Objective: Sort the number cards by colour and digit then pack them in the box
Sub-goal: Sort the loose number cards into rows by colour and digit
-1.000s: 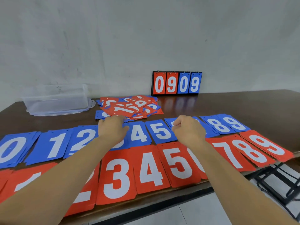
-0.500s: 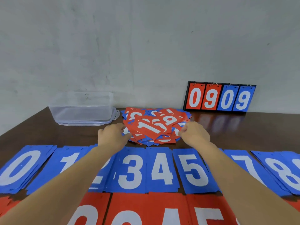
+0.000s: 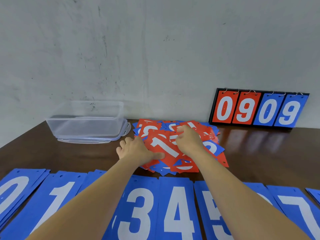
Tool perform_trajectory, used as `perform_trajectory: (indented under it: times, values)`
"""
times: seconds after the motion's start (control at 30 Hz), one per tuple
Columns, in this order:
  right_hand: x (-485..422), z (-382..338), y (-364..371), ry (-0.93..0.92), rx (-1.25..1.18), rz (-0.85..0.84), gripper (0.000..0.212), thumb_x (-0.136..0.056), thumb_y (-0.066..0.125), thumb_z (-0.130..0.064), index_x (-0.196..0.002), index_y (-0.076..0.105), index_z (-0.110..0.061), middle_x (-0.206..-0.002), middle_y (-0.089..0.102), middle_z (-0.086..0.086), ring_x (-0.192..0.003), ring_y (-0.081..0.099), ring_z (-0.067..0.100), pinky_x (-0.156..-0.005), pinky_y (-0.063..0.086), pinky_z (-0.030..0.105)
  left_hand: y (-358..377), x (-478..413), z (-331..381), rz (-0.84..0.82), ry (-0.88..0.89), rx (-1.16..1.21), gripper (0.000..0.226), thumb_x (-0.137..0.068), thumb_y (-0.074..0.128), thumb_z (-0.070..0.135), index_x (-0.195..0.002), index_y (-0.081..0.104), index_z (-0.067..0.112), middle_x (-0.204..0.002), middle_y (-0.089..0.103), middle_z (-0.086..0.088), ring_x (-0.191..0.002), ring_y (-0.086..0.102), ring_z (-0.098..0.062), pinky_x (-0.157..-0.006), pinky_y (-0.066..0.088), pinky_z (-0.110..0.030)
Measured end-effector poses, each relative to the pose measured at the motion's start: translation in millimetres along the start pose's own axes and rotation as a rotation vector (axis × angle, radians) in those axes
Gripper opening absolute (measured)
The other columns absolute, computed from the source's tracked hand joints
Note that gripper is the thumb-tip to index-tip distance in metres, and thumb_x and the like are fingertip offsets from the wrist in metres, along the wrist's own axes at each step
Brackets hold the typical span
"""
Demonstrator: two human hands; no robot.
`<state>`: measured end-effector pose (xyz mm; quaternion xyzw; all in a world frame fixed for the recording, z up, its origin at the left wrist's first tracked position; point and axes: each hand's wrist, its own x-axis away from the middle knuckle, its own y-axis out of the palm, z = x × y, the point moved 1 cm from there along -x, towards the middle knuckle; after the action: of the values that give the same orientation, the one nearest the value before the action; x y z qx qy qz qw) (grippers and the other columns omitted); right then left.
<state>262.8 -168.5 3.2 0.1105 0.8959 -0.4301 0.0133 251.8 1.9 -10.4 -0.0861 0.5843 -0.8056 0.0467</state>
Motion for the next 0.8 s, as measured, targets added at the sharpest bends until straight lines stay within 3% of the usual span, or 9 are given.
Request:
perform_trajectory:
  times: [0.13, 0.27, 0.33, 0.4, 0.5, 0.57, 0.63, 0.73, 0.8]
  values:
    - [-19.2, -2.4, 17.3, 0.009, -0.073, -0.136, 0.057, -0.088, 0.058, -0.03, -0.14, 0.037, -0.024, -0.135, 0.051, 0.007, -0.126, 0.046, 0.027, -0.105, 0.039, 0.043, 1.8, -7.0, -2.7, 0.003, 0.001, 0.081, 0.109, -0.051, 0.072, 0.079, -0.138, 0.035, 0.026, -0.139, 0.041, -0.006, -0.133, 0.034, -0.029, -0.107, 0.029, -0.045]
    - [-29.4, -10.6, 28.7, 0.03, 0.031, -0.219, 0.073, -0.088, 0.059, -0.042, -0.149, 0.024, -0.021, -0.147, 0.04, 0.005, -0.138, 0.029, 0.028, -0.113, 0.025, 0.047, 4.7, -8.6, -5.2, 0.033, 0.002, 0.124, 0.116, -0.051, 0.074, 0.077, -0.144, 0.026, 0.027, -0.143, 0.039, -0.004, -0.135, 0.033, -0.028, -0.109, 0.028, -0.046]
    - [-33.6, -14.1, 33.2, 0.032, -0.058, -0.217, 0.072, -0.087, 0.061, -0.038, -0.147, 0.025, -0.023, -0.141, 0.046, 0.002, -0.136, 0.033, 0.027, -0.113, 0.025, 0.047, 3.5, -6.8, -5.3, 0.039, 0.009, 0.143, 0.116, -0.051, 0.076, 0.075, -0.143, 0.023, 0.028, -0.141, 0.04, -0.003, -0.134, 0.034, -0.027, -0.109, 0.028, -0.045]
    - [-34.9, -16.3, 36.5, 0.04, -0.217, -0.221, 0.072, -0.08, 0.068, -0.032, -0.142, 0.03, -0.027, -0.125, 0.057, 0.0, -0.123, 0.049, 0.026, -0.107, 0.036, 0.05, 2.6, -4.8, -4.8, 0.043, 0.016, 0.177, 0.111, -0.052, 0.077, 0.072, -0.14, 0.024, 0.031, -0.136, 0.043, -0.001, -0.131, 0.036, -0.026, -0.107, 0.029, -0.044]
    - [-33.4, -17.2, 38.2, 0.029, -0.333, -0.192, 0.054, -0.076, 0.073, -0.021, -0.123, 0.047, -0.024, -0.098, 0.064, 0.0, -0.095, 0.064, 0.023, -0.089, 0.052, 0.047, 2.0, -2.5, -3.7, 0.112, 0.033, 0.284, 0.086, -0.064, 0.079, 0.055, -0.131, 0.03, 0.032, -0.118, 0.055, 0.004, -0.119, 0.047, -0.021, -0.097, 0.03, -0.038]
    - [-27.6, -21.3, 32.0, 0.001, -0.401, -0.171, 0.037, -0.081, 0.07, -0.009, -0.115, 0.057, -0.015, -0.098, 0.067, 0.005, -0.089, 0.066, 0.024, -0.083, 0.056, 0.041, -0.3, 0.7, -3.4, 0.205, 0.066, 0.419, 0.062, -0.077, 0.074, 0.039, -0.125, 0.036, 0.029, -0.092, 0.061, 0.008, -0.095, 0.056, -0.014, -0.088, 0.026, -0.033]
    - [-22.6, -24.7, 23.4, -0.027, -0.506, -0.153, 0.026, -0.085, 0.063, -0.001, -0.11, 0.064, -0.009, -0.095, 0.07, 0.007, -0.084, 0.067, 0.023, -0.078, 0.057, 0.034, -5.6, 1.4, -4.5, 0.27, 0.073, 0.58, 0.044, -0.085, 0.067, 0.029, -0.121, 0.042, 0.027, -0.073, 0.056, 0.011, -0.074, 0.054, -0.006, -0.086, 0.024, -0.03]
    - [-14.0, -30.3, 7.1, -0.026, -0.615, -0.109, 0.017, -0.087, 0.059, 0.0, -0.092, 0.069, -0.013, -0.09, 0.071, 0.008, -0.079, 0.067, 0.021, -0.076, 0.056, 0.033, -18.2, -2.4, -8.6, 0.257, 0.049, 0.816, 0.026, -0.087, 0.067, 0.026, -0.108, 0.051, 0.026, -0.077, 0.063, 0.01, -0.079, 0.061, -0.011, -0.097, 0.041, -0.035]
    - [-7.5, -34.5, -2.8, -0.023, -0.658, -0.09, 0.008, -0.086, 0.063, -0.001, -0.082, 0.069, -0.006, -0.087, 0.071, 0.016, -0.076, 0.065, 0.023, -0.075, 0.055, 0.038, -27.9, -2.2, -10.3, 0.251, 0.08, 0.886, 0.014, -0.088, 0.068, 0.026, -0.097, 0.059, 0.02, -0.084, 0.068, 0.004, -0.085, 0.066, -0.019, -0.089, 0.052, -0.043]
